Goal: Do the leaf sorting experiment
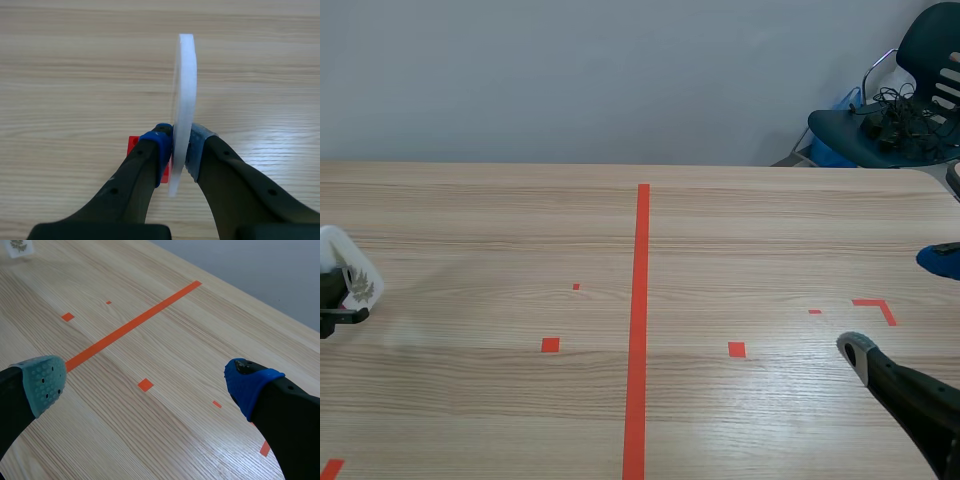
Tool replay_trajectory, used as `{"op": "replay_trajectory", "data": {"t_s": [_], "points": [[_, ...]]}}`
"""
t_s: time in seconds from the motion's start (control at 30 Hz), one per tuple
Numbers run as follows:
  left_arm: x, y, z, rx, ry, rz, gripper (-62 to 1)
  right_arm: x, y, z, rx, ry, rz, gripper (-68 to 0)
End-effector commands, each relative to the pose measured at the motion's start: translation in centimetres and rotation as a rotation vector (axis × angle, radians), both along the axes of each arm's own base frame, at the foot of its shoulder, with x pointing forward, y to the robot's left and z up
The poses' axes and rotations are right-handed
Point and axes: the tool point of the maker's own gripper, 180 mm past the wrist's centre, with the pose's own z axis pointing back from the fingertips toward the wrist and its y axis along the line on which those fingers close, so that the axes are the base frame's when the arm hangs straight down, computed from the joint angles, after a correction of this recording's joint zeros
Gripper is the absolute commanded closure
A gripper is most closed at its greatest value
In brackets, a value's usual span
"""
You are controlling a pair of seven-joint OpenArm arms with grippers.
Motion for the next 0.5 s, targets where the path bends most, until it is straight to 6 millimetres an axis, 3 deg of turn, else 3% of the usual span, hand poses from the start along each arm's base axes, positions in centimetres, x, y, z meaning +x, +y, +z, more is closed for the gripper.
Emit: {"op": "replay_trajectory", "data": {"t_s": [0.0, 0.23, 0.47], "points": [[1.6, -0.2, 1.9, -0.010, -0.069, -0.003, -4.4, 0.6, -0.1, 1.3, 0.027, -0.046, -0.010, -67.9], [1.6, 0.9, 1.6, -0.014, -0.076, 0.029, -4.5, 0.6, -0.1, 1.3, 0.029, -0.049, -0.009, -67.9], [1.2, 1.1, 1.0, -0.013, -0.059, 0.034, -10.7, 0.6, -0.1, 1.3, 0.029, -0.049, -0.009, -67.9]]}}
